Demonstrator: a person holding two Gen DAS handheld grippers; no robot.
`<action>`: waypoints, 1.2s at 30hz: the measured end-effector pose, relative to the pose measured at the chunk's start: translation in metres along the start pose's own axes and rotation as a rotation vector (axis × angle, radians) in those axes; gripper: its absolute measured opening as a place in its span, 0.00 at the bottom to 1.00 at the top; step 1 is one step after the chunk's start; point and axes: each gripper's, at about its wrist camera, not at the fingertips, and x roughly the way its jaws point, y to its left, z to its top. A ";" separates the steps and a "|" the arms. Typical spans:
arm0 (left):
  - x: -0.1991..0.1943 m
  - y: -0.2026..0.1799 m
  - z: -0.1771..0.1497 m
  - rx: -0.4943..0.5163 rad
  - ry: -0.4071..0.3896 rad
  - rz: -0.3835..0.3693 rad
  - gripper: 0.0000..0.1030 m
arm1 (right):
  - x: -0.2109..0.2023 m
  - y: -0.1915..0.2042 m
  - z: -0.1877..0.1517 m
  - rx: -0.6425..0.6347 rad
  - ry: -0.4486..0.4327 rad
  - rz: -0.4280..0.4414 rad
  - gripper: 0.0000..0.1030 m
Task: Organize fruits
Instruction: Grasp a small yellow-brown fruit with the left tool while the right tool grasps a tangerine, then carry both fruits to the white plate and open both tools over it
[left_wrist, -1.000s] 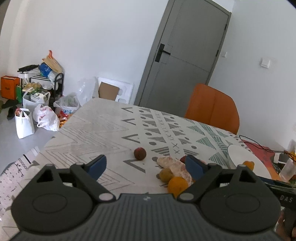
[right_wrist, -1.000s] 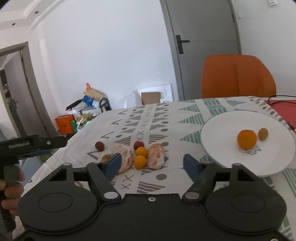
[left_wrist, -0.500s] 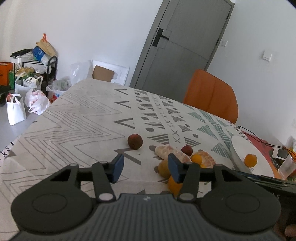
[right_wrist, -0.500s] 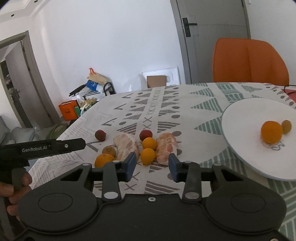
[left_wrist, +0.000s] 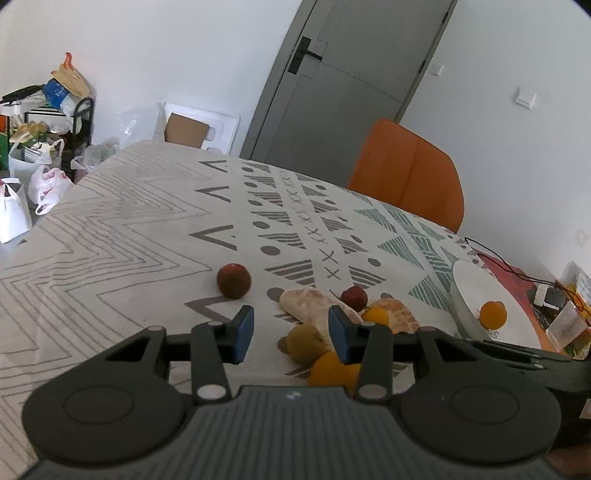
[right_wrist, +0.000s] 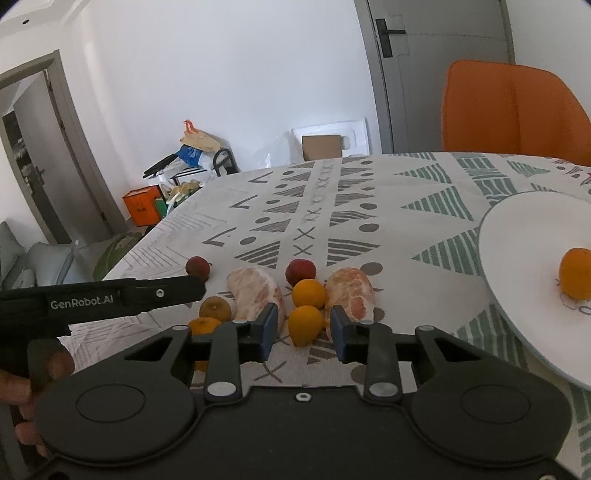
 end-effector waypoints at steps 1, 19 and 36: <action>0.002 0.000 0.000 -0.001 0.006 -0.003 0.42 | 0.001 0.000 0.000 0.000 0.004 -0.002 0.30; 0.002 -0.006 0.000 0.006 0.030 -0.031 0.21 | -0.006 -0.004 -0.002 0.014 -0.004 0.001 0.18; -0.033 -0.035 0.009 0.064 -0.061 -0.039 0.21 | -0.053 -0.015 -0.010 0.041 -0.090 -0.018 0.18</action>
